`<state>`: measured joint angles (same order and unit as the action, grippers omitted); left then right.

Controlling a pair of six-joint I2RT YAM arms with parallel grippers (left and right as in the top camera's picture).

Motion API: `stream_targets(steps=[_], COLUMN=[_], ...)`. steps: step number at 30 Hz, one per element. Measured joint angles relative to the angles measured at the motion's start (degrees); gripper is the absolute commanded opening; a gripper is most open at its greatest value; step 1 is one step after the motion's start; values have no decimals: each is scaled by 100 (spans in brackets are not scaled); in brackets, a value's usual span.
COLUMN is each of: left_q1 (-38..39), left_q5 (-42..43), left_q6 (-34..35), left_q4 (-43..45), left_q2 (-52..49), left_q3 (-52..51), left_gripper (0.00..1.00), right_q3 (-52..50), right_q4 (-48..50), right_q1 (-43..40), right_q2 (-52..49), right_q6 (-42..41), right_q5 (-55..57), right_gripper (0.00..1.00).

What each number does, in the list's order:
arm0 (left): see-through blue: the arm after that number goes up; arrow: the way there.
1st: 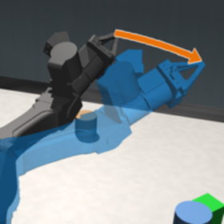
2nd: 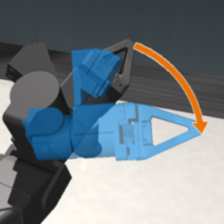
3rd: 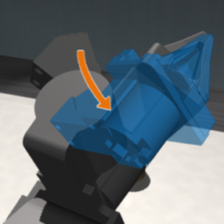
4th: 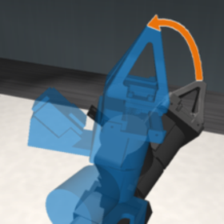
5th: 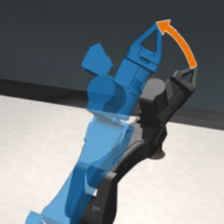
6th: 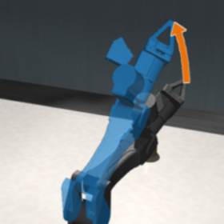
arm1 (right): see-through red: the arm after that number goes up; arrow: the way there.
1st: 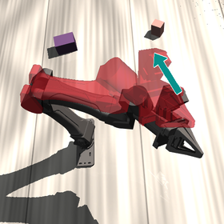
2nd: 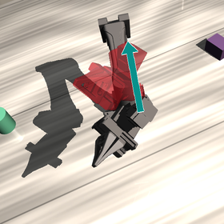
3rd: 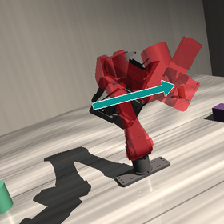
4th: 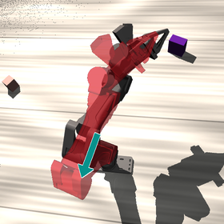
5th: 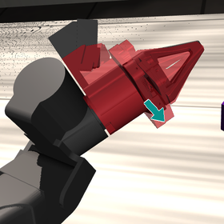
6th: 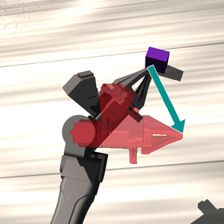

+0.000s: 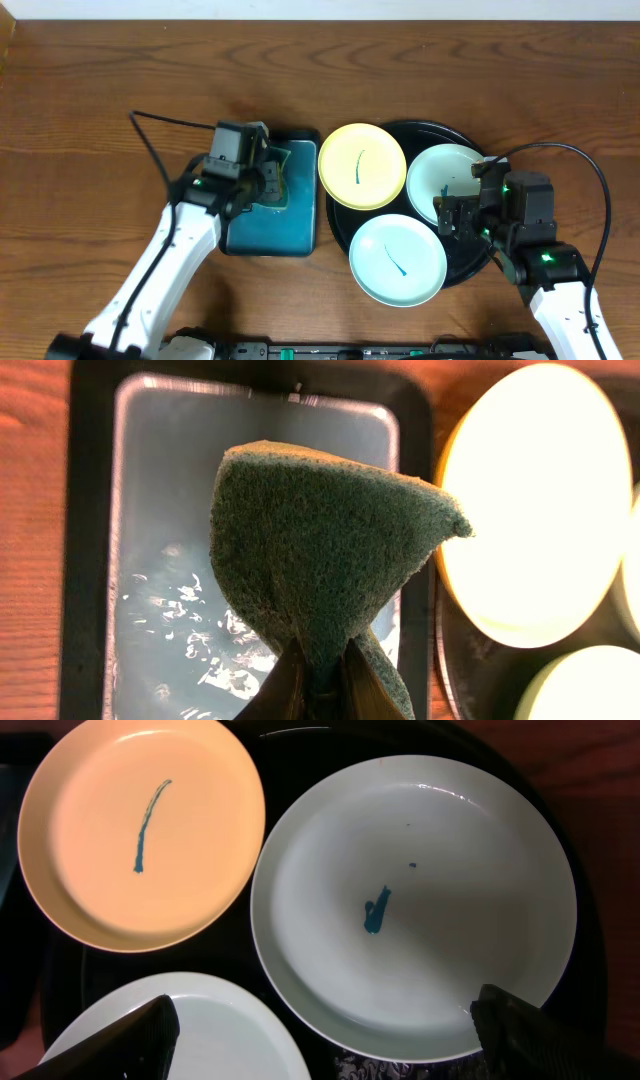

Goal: Clean dirty plates on tray and stack at the side
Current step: 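Lift the sponge out and hold it above the basin's left edge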

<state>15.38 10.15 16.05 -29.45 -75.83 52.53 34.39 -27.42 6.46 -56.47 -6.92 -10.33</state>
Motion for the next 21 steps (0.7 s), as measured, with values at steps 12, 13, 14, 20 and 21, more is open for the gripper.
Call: stream_targets(steps=[12, 13, 14, 20, 21], left_q1=[0, 0, 0, 0, 0], left_q5=[0, 0, 0, 0, 0], left_q6=[-50, -61, -66, -85, -85], left_q4=[4, 2, 4, 4, 4], left_q2=[605, 616, 619, 621, 621], left_q3=[0, 0, 0, 0, 0], left_gripper=[8, 7, 7, 7, 7], right_q3=[0, 2, 0, 0, 0], right_q4=[0, 0, 0, -2, -2], right_q1=[0, 0, 0, 0, 0], right_q2=[-11, -11, -11, -11, -11], right_q6=[0, 0, 0, 0, -2], right_q5=[0, 0, 0, -2, 0], right_gripper=[92, 92, 92, 92, 92])
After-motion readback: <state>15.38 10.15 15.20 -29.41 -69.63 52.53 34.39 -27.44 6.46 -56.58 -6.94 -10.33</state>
